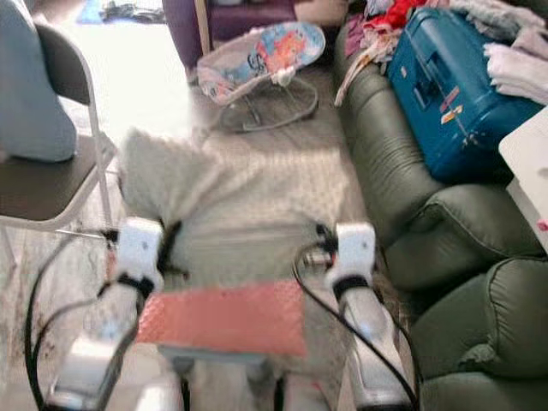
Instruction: Move the pillow to the sofa
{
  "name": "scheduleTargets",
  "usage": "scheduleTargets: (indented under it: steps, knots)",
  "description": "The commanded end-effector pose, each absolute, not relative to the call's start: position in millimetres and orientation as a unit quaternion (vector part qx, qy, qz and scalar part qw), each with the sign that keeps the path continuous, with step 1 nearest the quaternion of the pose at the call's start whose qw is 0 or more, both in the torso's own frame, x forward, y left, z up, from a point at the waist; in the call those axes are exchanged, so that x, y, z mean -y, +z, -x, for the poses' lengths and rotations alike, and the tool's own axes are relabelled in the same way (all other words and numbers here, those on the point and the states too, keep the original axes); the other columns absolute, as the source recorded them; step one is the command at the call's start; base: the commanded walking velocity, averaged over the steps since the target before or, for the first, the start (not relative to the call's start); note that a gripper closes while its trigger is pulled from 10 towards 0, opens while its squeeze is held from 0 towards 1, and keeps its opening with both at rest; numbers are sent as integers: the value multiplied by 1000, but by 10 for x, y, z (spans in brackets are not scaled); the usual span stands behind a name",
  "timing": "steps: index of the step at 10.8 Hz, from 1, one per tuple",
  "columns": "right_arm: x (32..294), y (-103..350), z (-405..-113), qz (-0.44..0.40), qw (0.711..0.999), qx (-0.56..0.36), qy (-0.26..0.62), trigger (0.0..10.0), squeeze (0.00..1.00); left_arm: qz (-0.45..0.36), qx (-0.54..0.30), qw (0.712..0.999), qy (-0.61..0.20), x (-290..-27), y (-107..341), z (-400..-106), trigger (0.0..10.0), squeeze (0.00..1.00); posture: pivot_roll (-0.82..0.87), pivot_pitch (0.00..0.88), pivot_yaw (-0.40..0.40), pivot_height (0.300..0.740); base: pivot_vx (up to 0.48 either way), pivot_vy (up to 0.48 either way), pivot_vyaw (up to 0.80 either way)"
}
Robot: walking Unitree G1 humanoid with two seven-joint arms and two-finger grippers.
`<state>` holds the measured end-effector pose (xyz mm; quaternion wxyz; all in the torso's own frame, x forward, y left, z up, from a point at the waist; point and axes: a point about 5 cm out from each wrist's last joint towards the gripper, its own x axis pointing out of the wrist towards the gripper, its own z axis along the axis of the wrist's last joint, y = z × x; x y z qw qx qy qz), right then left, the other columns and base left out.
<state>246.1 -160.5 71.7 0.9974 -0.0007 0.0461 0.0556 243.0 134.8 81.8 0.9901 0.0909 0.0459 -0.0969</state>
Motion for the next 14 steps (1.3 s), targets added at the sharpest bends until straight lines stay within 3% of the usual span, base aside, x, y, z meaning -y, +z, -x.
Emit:
scheduleTargets:
  steps: [1, 3, 7, 9, 10, 11, 14]
  knots:
    - [1897, 778, -2422, 14, 1000, -28, 0, 10000, 0, -108, -44, 991, -65, -1498, 809, -2416, 10000, 0, -21, 35, -31, 740, 0, 0, 0]
    - [1981, 847, -2428, 10, 1000, -12, -15, 10000, 0, -111, -31, 989, -87, -1410, 862, -2497, 10000, 0, -25, 41, 6, 740, 0, 0, 0]
    - [2056, 936, -2401, 7, 998, 14, -60, 10000, 0, -122, -54, 984, -121, -1493, 780, -2628, 10000, 0, -99, 11, 103, 740, 0, 0, 0]
    - [1982, 945, -2394, 17, 999, 12, -38, 10000, 0, -122, -39, 985, -113, -1457, 793, -2696, 10000, 0, -106, 0, 58, 740, 0, 0, 0]
    - [1946, 934, -2423, 13, 999, 6, -30, 10000, 0, -166, 25, 975, -146, -1336, 949, -2700, 10000, 0, -88, 0, 12, 740, 0, 0, 0]
    - [1826, 913, -2500, 9, 1000, -2, 3, 10000, 0, -158, 47, 976, -142, -1315, 1075, -2750, 10000, 0, -56, 0, -37, 740, 0, 0, 0]
    - [1725, 852, -2513, 7, 999, -21, 41, 10000, 0, -156, 45, 979, -120, -1395, 1087, -2689, 10000, 0, -15, 30, -86, 740, 0, 0, 0]
